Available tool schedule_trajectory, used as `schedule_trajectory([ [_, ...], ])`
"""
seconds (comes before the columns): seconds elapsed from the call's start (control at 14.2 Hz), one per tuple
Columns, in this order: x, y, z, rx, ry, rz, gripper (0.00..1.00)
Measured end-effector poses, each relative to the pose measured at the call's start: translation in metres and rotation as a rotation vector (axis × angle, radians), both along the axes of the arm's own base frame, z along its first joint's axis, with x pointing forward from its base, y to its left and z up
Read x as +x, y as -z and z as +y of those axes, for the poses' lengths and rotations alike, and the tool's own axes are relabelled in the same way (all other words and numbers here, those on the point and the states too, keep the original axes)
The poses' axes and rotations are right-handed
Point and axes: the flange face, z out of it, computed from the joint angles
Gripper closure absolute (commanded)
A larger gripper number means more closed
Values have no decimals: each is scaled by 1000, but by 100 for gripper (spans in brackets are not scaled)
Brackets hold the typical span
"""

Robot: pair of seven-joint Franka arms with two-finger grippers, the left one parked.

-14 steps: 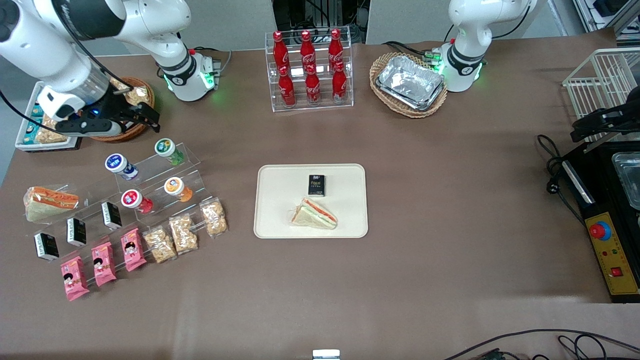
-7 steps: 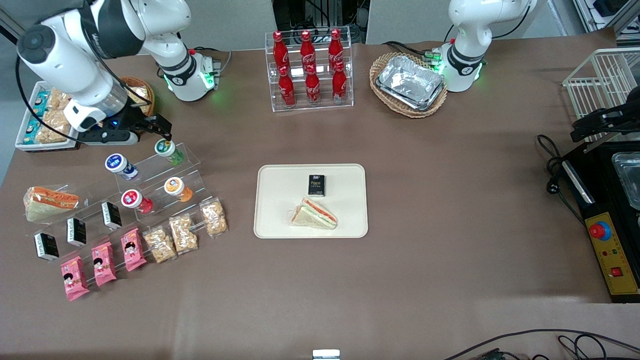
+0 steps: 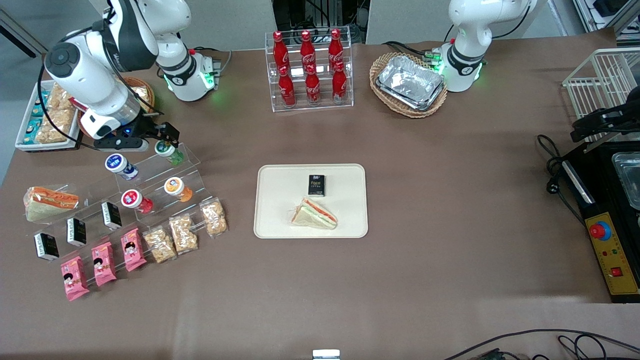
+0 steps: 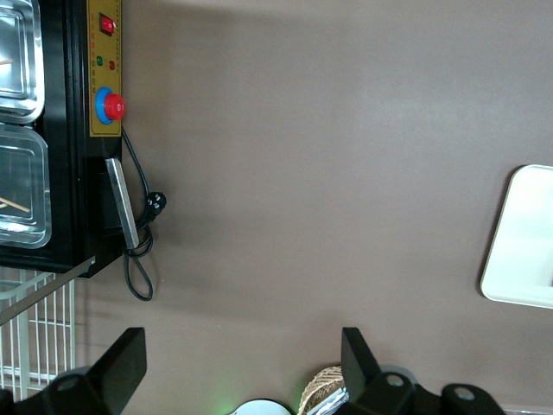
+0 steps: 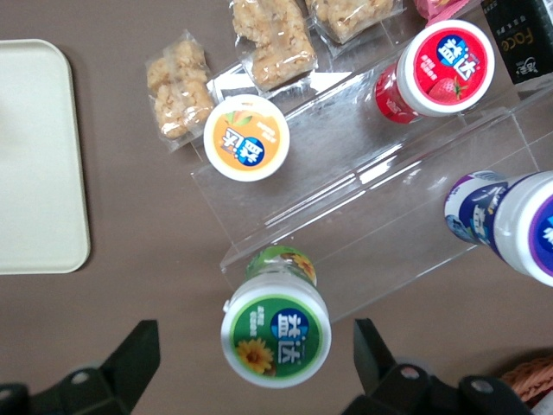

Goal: Place green gum on tray
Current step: 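Lower the right gripper and close it on the green gum bottle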

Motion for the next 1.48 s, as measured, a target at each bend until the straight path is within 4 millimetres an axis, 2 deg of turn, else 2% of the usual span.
schedule_trajectory([
  [0.14, -2, 10, 0, -1, 1, -6, 0],
  [0.63, -2, 25, -1, -2, 4, -15, 2],
  [0.84, -3, 34, -1, -3, 4, -14, 7],
  [0.91, -4, 36, -1, -4, 4, -13, 14],
  [1.05, -5, 38, -1, -4, 4, -10, 21],
  [1.27, -5, 38, -4, -5, 10, -10, 41],
  [1.48, -4, 38, -8, -5, 18, -10, 70],
])
